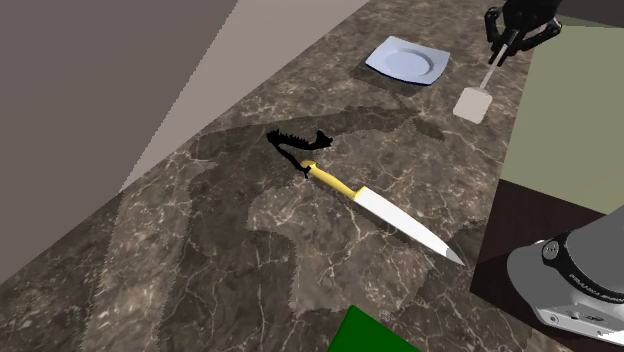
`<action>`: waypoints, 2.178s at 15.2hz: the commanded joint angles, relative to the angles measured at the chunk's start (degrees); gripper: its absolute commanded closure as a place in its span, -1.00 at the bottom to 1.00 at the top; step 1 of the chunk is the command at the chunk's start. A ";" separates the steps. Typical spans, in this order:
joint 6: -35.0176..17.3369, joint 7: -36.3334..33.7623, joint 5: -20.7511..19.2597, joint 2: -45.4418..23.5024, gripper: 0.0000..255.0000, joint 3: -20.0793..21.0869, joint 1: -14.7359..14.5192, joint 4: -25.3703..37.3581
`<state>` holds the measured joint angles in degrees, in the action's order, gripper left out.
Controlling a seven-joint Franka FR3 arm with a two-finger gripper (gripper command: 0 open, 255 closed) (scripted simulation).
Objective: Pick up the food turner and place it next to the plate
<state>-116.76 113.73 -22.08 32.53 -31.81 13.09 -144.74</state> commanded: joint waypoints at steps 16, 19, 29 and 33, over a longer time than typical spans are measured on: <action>-7.42 12.61 -4.94 -4.03 1.00 -13.26 3.94 -0.36; -10.25 12.68 -5.12 -5.56 1.00 -14.50 3.59 -1.65; -15.96 13.09 -5.02 -9.14 1.00 -17.13 2.55 -3.86; -15.95 13.09 -5.02 -9.13 -1.00 -17.12 2.55 -3.85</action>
<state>-132.70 126.81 -27.10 23.40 -48.93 15.64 -148.59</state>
